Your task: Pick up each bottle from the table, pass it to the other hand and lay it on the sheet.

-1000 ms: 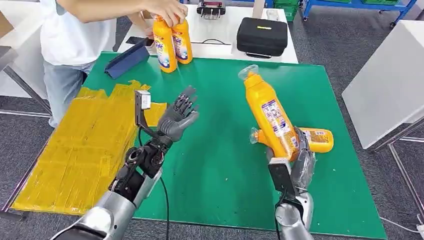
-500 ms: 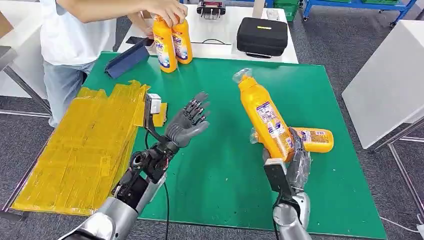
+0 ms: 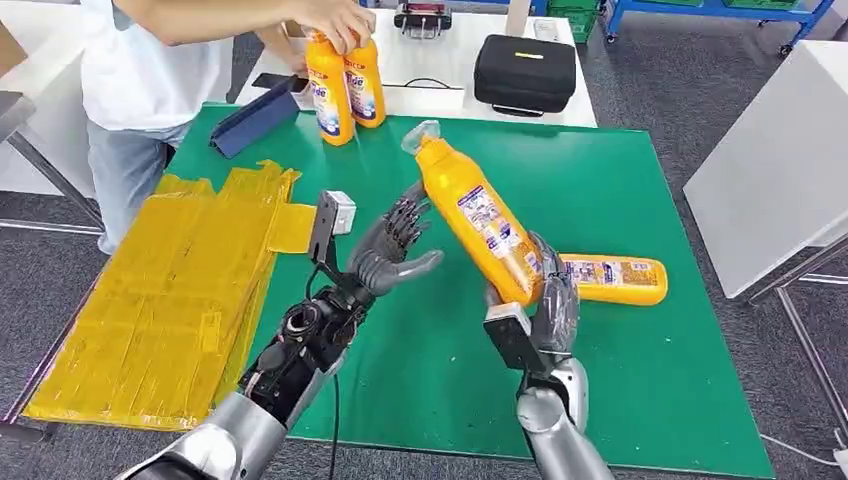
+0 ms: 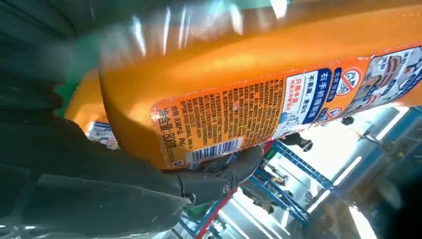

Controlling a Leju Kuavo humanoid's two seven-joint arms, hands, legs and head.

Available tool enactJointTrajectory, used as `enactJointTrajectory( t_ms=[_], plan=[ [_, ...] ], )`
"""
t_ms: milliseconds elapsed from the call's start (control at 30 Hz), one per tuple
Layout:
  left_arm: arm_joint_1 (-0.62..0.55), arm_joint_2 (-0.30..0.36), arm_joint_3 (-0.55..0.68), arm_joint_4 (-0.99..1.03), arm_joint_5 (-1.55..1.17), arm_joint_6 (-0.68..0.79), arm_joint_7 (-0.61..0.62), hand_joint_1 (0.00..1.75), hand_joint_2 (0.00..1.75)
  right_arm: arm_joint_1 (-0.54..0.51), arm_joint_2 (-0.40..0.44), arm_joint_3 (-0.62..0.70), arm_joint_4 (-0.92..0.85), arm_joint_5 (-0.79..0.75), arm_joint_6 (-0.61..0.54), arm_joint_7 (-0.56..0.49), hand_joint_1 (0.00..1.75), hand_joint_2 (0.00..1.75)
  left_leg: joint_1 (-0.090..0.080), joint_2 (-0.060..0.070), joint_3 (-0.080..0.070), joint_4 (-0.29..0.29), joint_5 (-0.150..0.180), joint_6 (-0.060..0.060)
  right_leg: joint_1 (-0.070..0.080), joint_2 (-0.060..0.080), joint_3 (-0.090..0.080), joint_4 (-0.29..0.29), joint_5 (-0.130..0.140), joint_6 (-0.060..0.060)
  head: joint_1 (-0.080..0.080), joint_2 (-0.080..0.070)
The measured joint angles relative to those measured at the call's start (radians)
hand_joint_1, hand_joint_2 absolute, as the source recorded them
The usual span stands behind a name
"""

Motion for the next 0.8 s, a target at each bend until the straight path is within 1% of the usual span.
enactJointTrajectory(
  t_ms=[233, 467, 800],
  plan=[
    [-0.004, 0.0, 0.002, 0.009, 0.001, -0.005, -0.001, 0.0, 1.75, -0.006, 0.01, 0.037, -0.003, 0.032, 0.011, 0.039, 1.75, 1.75, 0.0, 0.0, 0.0, 0.0, 0.0, 0.0, 0.0, 0.0, 0.0, 0.0, 0.0, 0.0, 0.0, 0.0],
    [-0.004, 0.0, 0.003, 0.01, 0.001, -0.005, 0.001, 0.0, 1.75, -0.007, 0.01, 0.047, -0.004, 0.032, 0.011, 0.04, 1.75, 1.75, 0.0, 0.0, 0.0, 0.0, 0.0, 0.0, 0.0, 0.0, 0.0, 0.0, 0.0, 0.0, 0.0, 0.0],
    [-0.011, -0.013, -0.007, 0.032, 0.011, -0.028, 0.024, 0.0, 1.75, -0.018, 0.016, 0.098, -0.007, 0.046, 0.023, 0.038, 1.75, 1.75, 0.0, 0.001, 0.0, 0.0, 0.0, 0.0, 0.0, 0.001, -0.001, 0.0, 0.0, 0.0, 0.0, 0.0]
  ],
)
